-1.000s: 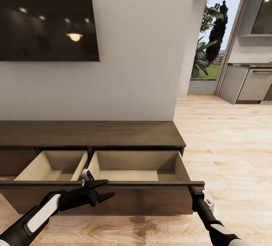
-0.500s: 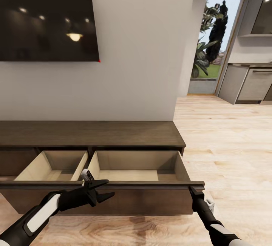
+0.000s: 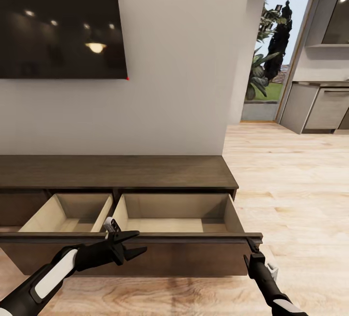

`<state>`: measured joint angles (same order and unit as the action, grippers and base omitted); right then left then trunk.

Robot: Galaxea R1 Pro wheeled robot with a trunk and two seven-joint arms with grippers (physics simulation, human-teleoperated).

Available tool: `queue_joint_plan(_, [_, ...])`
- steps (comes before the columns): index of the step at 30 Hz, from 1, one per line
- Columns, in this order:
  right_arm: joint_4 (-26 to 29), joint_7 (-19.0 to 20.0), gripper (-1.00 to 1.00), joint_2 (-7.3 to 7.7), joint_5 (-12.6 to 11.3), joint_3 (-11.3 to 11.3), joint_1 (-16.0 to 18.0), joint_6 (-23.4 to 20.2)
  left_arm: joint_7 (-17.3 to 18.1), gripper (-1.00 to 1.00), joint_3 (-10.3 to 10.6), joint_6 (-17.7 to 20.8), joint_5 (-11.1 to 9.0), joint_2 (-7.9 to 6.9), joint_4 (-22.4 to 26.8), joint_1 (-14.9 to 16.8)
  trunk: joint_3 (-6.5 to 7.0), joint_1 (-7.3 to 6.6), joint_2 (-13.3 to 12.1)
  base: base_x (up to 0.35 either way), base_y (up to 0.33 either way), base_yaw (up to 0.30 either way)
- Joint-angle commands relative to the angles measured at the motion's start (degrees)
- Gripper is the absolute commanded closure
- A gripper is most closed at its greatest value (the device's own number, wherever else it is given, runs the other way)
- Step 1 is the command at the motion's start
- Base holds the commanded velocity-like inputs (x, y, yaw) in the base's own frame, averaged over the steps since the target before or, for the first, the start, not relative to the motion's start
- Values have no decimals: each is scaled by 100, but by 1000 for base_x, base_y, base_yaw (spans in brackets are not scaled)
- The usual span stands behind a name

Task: Place each of the two pumpkins and all three candles from the living room inside a cabinet in the living room (use any cabinet), then make sure every cabinet is closed, and position the cauldron so it is next to a table in the living room.

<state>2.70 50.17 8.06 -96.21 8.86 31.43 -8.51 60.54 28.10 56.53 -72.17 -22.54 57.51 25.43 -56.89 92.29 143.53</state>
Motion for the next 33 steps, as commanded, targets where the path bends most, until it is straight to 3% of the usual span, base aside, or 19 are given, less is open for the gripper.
queue_joint_plan(1, [-6, 18, -100, 2, -60, 37, 4, -48, 14, -100, 17, 25, -25, -5, -3, 6, -5, -1, 2, 0, 0, 0])
queue_joint_plan(17, [-14, -44, -100, 6, -38, 85, 4, -84, 16, -100, 16, 25, -25, -5, -3, 6, -5, -1, 2, -91, 0, 0])
queue_joint_plan(26, [-32, -266, -100, 150, -21, 119, -4, -876, 19, -100, 22, 25, -34, -6, -3, 6, -5, -1, 2, -53, 0, 0])
queue_joint_plan(33, [-30, -291, -100, 177, 430, 145, -118, -995, 23, -100, 12, 25, -49, -13, 40, 6, -5, -1, 2, -71, 0, 0])
